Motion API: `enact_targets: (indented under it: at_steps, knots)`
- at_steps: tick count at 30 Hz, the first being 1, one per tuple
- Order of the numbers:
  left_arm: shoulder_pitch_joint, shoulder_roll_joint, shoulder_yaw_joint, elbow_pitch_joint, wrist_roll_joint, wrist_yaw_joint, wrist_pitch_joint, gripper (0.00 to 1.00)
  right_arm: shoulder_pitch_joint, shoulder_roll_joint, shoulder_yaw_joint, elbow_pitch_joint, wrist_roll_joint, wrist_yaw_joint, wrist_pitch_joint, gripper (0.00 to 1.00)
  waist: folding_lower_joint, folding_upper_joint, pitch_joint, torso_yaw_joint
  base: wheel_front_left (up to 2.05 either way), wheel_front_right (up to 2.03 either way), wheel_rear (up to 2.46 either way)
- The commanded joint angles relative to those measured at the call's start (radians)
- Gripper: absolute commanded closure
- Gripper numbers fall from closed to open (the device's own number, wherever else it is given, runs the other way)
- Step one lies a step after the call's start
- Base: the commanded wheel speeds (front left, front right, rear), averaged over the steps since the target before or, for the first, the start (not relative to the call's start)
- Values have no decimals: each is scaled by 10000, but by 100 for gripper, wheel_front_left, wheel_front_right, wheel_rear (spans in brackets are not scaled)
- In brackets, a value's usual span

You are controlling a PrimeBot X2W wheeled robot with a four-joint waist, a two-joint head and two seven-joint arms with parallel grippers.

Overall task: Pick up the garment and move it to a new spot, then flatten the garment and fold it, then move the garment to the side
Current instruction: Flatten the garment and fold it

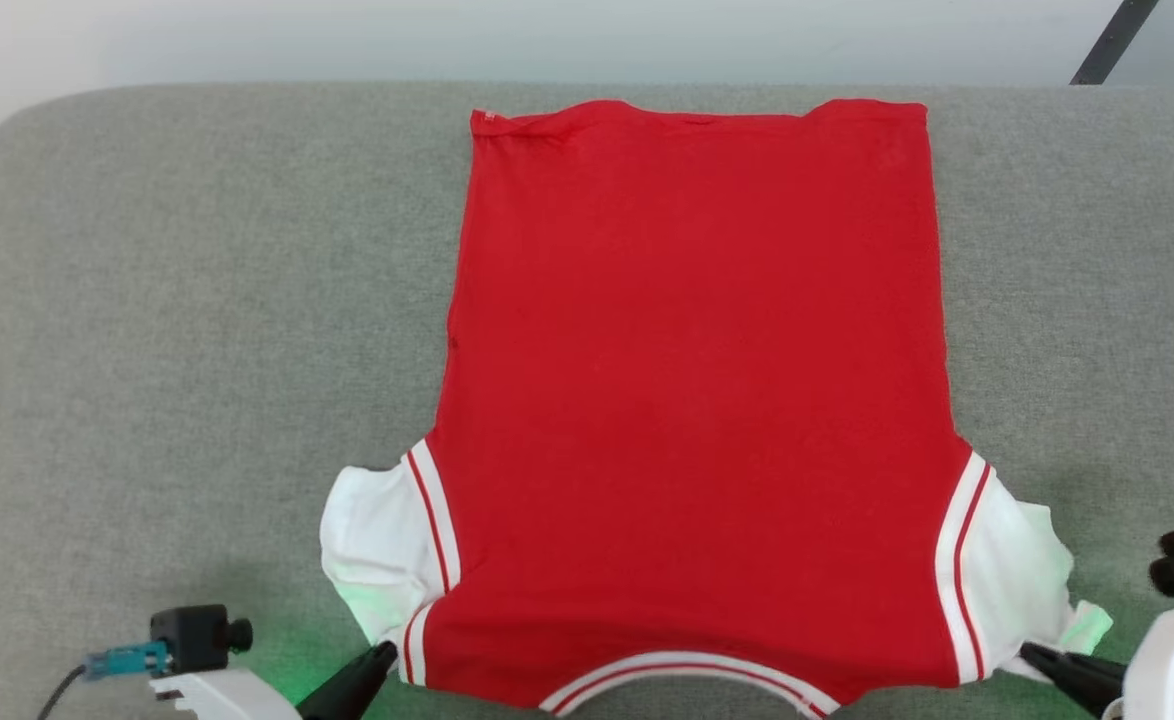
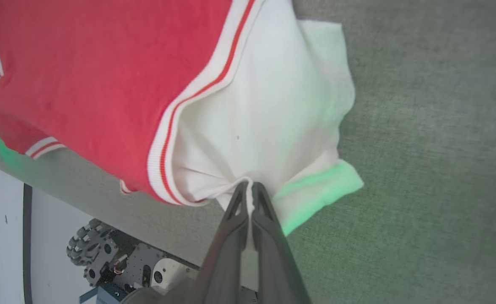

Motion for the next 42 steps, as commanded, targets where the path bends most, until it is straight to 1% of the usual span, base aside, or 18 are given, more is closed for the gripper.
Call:
enact_targets:
  at_steps: [1, 6, 10, 11, 12, 13, 14, 17, 19, 22, 23, 24, 27, 29, 32, 34, 37, 42]
  knots:
    - [-137, -224, -212, 629, 260, 45, 111, 100, -78, -219, 391, 476, -148, -7, -343, 100, 0, 0, -19, 26, 0, 0, 0]
    - [-301, -1047, -461, 1871, 302, -175, 307, 100, -193, -668, 1316, 1673, -403, -7, -1303, 100, 0, 0, -58, 92, 0, 0, 0]
    - [-478, -1353, -554, 2475, 445, -298, 383, 100, -406, -899, 1841, 2293, -578, -9, -2303, 100, 0, 0, -75, 110, 0, 0, 0]
    - [-518, -1395, -542, 2584, 449, -336, 361, 100, -504, -966, 1950, 2390, -635, -10, -2549, 97, 0, 0, -83, 89, 0, 0, 0]
    - [-529, -1432, -529, 2665, 441, -344, 337, 100, -564, -1025, 2022, 2514, -652, -10, -2760, 68, 0, 0, -111, 61, 0, 0, 0]
    - [-532, -1448, -536, 2719, 460, -355, 324, 100, -605, -1084, 2044, 2616, -666, -12, -2928, 14, 0, 0, -134, 33, 0, 0, 0]
    - [-522, -1460, -549, 2771, 489, -381, 315, 100, -675, -1119, 2022, 2657, -645, -12, -3088, 0, 0, 0, -161, 3, 0, 0, 0]
    - [-487, -1494, -518, 2737, 512, -431, 213, 100, -845, -1236, 1780, 2316, -456, -9, -3364, 0, 0, 0, -249, -53, 0, 0, 0]
    - [-465, -1488, -496, 2602, 558, -454, 159, 100, -987, -1375, 1319, 1821, -206, -7, -3265, 0, 0, 0, -293, -67, 0, 0, 0]
    - [-473, -1443, -491, 2319, 665, -478, 74, 100, -1236, -1630, 463, 985, 223, -7, -2732, 0, 0, 0, -305, -12, 0, 0, 0]
    - [-473, -1443, -491, 2319, 665, -478, 74, 100, -1236, -1630, 463, 985, 223, -7, -2732, 0, 0, 0, -305, -12, 0, 0, 0]
    - [-496, -1429, -479, 2237, 723, -482, 52, 100, -1444, -1744, 136, 728, 312, -7, -2529, 0, 0, 0, -275, 17, 0, 0, 0]
    - [-668, -1372, -451, 1979, 889, -468, -26, 100, -2369, -1951, -538, 279, 175, -7, -1817, 0, 0, 0, -46, 134, 0, 0, 0]
    - [-803, -1338, -425, 1820, 977, -434, -30, 100, -3283, -1901, -732, 377, -94, -7, -1466, 0, 0, 0, 158, 242, 0, 0, 0]
    - [-1098, -1344, -392, 1563, 1172, -408, -8, 100, -4968, -1585, -587, 986, -772, -7, -1090, 0, 0, 0, 567, 442, 0, 0, 0]
    - [-1315, -1349, -367, 1422, 1298, -392, 15, 100, -6146, -1386, -209, 1665, -1363, -7, -933, 0, 0, 0, 891, 588, 0, 0, 0]
    - [-1650, -1353, -350, 1235, 1516, -379, 90, 100, -7843, -930, 286, 2990, -2198, -7, -826, 0, 0, 0, 1365, 822, 0, 0, 0]
    - [-2211, -1367, -302, 901, 1851, -355, 158, 100, -10213, -378, 652, 5549, -3436, -7, -286, 0, 0, 0, 2260, 1232, 0, 0, 0]
